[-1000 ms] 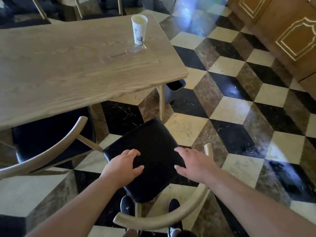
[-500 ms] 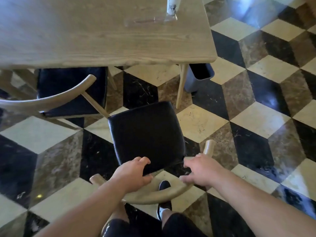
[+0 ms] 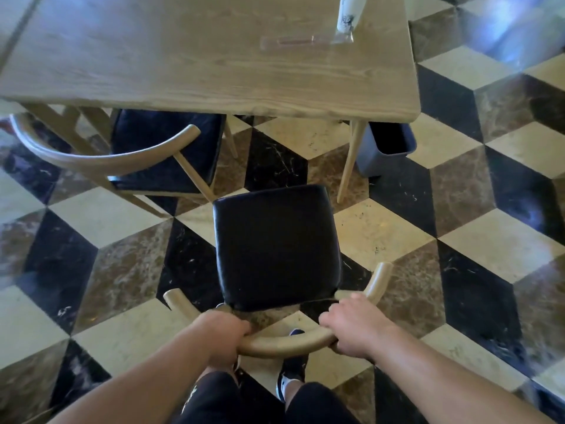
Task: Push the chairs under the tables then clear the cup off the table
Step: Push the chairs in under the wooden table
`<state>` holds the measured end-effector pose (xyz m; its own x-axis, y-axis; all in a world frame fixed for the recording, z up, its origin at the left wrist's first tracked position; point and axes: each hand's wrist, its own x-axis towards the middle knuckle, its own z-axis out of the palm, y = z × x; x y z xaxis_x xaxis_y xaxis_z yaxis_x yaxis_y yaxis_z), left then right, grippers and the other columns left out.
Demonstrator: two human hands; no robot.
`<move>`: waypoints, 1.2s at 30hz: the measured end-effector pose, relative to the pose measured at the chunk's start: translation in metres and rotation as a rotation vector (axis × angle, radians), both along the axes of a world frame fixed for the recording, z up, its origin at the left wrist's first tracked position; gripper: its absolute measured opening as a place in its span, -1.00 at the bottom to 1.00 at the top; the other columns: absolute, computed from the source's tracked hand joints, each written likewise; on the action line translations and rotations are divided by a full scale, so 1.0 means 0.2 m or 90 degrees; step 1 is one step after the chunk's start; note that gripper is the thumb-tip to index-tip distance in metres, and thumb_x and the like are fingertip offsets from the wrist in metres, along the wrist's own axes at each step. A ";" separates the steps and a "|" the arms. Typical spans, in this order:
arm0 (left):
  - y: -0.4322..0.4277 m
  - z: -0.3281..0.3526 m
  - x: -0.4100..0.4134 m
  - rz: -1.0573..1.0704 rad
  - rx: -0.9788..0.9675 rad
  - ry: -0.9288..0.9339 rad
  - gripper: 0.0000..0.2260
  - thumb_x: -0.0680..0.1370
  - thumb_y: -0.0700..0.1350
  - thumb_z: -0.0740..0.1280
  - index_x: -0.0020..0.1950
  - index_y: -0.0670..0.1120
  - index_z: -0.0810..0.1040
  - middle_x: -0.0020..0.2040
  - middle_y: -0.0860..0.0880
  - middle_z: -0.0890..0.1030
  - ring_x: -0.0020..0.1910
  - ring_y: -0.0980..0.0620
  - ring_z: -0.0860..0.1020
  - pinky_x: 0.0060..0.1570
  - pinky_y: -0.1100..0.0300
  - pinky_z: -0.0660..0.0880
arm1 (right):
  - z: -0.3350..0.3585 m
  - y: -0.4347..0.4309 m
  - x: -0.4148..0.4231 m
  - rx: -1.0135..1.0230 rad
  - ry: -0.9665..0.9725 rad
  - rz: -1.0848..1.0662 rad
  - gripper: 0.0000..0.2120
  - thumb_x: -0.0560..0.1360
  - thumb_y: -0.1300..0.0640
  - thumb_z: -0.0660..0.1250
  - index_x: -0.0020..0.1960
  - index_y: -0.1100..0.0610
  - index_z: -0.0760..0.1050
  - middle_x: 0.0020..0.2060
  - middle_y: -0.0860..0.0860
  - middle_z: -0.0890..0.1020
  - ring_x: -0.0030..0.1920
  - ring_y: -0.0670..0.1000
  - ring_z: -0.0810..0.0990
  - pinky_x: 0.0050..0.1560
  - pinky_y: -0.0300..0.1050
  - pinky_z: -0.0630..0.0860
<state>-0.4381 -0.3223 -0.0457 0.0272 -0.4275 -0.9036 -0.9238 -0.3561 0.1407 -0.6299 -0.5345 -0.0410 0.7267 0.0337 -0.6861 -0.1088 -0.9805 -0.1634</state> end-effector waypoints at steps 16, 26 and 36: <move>-0.17 -0.09 0.78 -0.057 -0.309 -0.082 -0.70 0.54 0.00 0.33 0.26 0.20 0.49 0.09 0.10 0.61 0.15 -0.01 0.58 0.24 -0.03 0.44 | -0.03 -0.16 0.53 -0.078 -0.045 -0.196 -0.80 0.55 -0.11 0.42 0.13 -0.11 0.55 0.06 -0.09 0.62 0.18 0.04 0.55 0.50 0.16 0.29; -0.38 -0.08 0.96 -0.135 -0.331 -0.091 -0.71 0.61 -0.04 0.27 0.34 0.11 0.46 0.15 0.05 0.59 0.18 -0.07 0.55 0.24 -0.06 0.40 | 0.02 -0.28 0.70 -0.100 -0.015 -0.263 -0.75 0.56 -0.17 0.42 0.20 -0.14 0.55 0.17 -0.12 0.61 0.29 0.01 0.53 0.60 0.19 0.13; -0.73 -0.05 1.07 -0.103 -0.339 -0.150 -0.74 0.63 0.04 0.29 0.33 0.16 0.45 0.17 0.09 0.59 0.21 -0.04 0.56 0.34 -0.04 0.38 | 0.00 -0.65 0.81 -0.073 -0.055 -0.271 -0.81 0.59 -0.18 0.37 0.14 -0.14 0.53 0.08 -0.10 0.62 0.24 0.05 0.54 0.60 0.23 0.14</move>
